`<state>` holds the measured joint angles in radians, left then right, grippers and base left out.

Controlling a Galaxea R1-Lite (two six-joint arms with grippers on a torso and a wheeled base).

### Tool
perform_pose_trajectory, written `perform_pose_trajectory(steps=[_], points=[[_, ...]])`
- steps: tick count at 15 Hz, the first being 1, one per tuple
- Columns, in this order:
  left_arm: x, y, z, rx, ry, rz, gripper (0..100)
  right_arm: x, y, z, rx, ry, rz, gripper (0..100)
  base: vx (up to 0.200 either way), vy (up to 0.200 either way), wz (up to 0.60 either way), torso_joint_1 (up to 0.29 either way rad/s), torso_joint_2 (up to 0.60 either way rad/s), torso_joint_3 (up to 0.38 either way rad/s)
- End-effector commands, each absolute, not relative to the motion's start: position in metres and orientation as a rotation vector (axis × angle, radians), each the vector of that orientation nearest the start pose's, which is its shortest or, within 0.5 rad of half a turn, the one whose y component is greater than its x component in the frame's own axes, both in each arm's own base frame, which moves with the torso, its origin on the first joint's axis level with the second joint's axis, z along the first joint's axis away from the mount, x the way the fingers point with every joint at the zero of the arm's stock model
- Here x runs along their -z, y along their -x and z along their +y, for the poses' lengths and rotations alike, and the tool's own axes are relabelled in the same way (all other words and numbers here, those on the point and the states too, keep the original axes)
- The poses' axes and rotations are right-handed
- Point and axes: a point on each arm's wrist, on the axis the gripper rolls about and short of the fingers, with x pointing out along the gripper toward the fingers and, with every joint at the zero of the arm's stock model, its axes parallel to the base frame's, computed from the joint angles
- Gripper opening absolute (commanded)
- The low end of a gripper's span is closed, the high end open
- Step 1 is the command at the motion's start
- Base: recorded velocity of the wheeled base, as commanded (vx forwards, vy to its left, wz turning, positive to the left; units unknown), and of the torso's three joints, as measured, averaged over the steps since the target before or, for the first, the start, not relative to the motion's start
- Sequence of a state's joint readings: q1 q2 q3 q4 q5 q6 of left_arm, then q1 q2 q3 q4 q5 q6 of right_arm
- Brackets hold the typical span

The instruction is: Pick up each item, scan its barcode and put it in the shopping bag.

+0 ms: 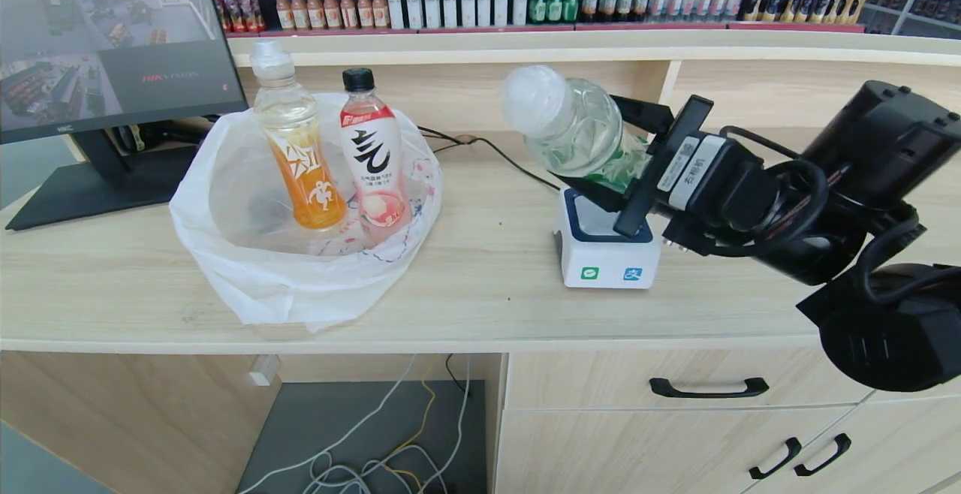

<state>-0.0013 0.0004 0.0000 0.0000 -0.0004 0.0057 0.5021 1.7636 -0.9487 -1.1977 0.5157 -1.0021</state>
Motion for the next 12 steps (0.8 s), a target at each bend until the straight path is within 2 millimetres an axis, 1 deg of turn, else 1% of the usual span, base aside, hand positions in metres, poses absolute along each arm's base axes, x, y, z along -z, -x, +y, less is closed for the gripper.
perform_pose_trajectory(steps=[1, 3, 5, 10, 11, 12], points=[[-0.075, 0.023, 0.000, 0.003, -0.006, 0.000, 100, -0.273, -0.278, 0.166, -0.668, 0.851, -0.898, 0, 0.000, 0.000, 0.00, 0.000, 0.00, 0.000], [-0.075, 0.023, 0.000, 0.003, -0.006, 0.000, 100, -0.282, -0.278, 0.165, -0.605, 0.752, -0.892, 0, 0.000, 0.000, 0.00, 0.000, 0.00, 0.000], [-0.075, 0.023, 0.000, 0.002, -0.006, 0.000, 100, -0.283, -0.279, 0.163, -0.562, 0.646, -0.870, 0, 0.000, 0.000, 0.00, 0.000, 0.00, 0.000], [-0.075, 0.023, 0.000, 0.002, -0.006, 0.000, 100, -0.285, -0.278, 0.161, -0.570, 0.446, -0.849, 0, 0.000, 0.000, 0.00, 0.000, 0.00, 0.000], [-0.075, 0.023, 0.000, 0.003, -0.006, 0.000, 100, -0.285, -0.278, 0.156, -0.510, 0.378, -0.835, 0, 0.000, 0.000, 0.00, 0.000, 0.00, 0.000], [-0.075, 0.023, 0.000, 0.002, -0.006, 0.000, 100, -0.282, -0.276, 0.154, -0.488, 0.331, -0.819, 0, 0.000, 0.000, 0.00, 0.000, 0.00, 0.000]])
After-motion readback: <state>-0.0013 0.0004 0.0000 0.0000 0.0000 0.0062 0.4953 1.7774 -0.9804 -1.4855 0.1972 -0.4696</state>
